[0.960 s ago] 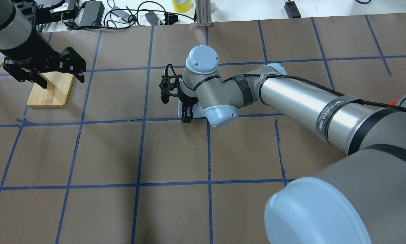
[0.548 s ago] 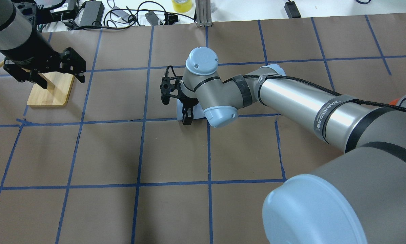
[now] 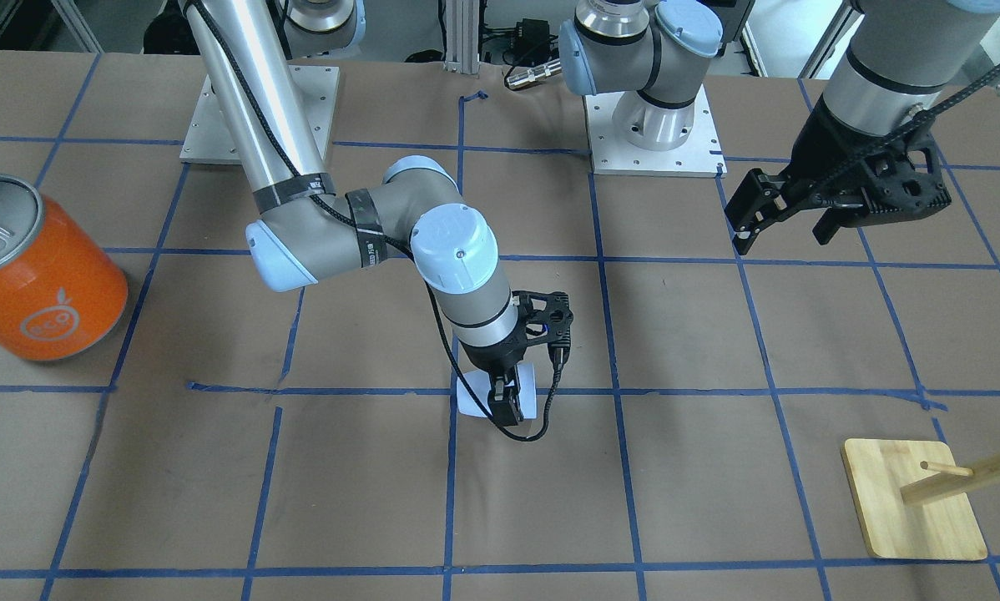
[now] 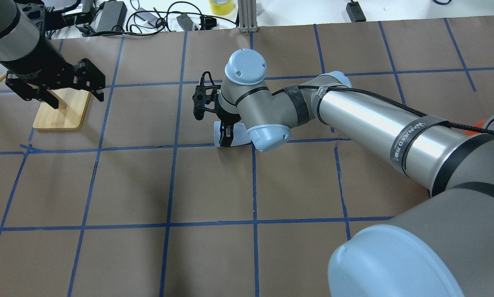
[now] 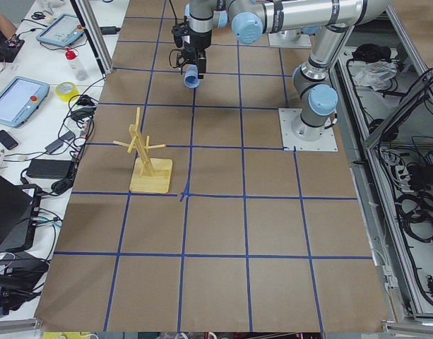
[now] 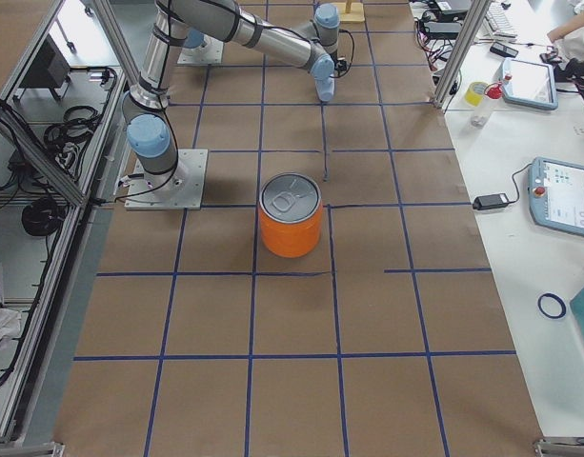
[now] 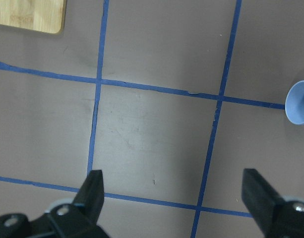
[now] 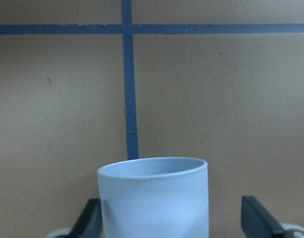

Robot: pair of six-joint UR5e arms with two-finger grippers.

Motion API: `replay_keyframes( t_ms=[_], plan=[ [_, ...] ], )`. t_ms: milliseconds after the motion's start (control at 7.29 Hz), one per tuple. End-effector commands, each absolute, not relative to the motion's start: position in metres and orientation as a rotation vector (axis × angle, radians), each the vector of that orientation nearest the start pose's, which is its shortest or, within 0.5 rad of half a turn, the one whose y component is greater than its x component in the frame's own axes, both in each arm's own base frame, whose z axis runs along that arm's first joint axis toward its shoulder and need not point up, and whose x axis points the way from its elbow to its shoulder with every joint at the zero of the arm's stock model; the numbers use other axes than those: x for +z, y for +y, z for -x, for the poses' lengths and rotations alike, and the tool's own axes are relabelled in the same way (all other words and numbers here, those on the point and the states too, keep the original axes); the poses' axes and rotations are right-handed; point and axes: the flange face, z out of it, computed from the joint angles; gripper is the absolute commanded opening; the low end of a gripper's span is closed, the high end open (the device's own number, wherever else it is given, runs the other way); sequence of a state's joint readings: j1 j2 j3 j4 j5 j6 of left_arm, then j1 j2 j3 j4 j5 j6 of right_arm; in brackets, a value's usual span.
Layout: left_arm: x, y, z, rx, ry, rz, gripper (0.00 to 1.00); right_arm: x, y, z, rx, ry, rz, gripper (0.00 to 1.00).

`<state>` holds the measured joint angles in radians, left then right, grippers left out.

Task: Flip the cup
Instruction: 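Lower the white cup to the table and open the right gripper, then reach the left gripper to the cup lying on its side while the right arm withdraws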

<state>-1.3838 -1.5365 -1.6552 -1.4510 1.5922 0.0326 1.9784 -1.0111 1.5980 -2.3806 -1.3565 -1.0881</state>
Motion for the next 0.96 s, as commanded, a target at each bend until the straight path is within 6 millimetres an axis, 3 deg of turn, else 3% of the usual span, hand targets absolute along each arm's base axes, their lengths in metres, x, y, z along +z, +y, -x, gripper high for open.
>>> replay_keyframes(
  t_ms=[0,137,411,685,823],
  plan=[
    [0.470,-0.502,0.039,-0.086,3.111,0.240,1.00,0.296,-0.547,-0.390,-0.432,2.333,1.861,1.00],
    [0.461,-0.504,0.042,-0.064,3.138,0.238,1.00,0.320,-0.548,-0.376,-0.457,2.413,1.815,1.00],
    [0.416,-0.524,0.058,0.007,3.314,0.276,1.00,0.381,-0.528,-0.345,-0.409,2.578,1.580,1.00],
    [0.371,-0.549,0.072,-0.047,3.367,0.239,1.00,0.433,-0.504,-0.290,-0.285,2.763,1.375,1.00],
    [0.348,-0.556,0.096,-0.086,3.425,0.190,1.00,0.451,-0.496,-0.266,-0.253,2.832,1.262,1.00]
  ],
)
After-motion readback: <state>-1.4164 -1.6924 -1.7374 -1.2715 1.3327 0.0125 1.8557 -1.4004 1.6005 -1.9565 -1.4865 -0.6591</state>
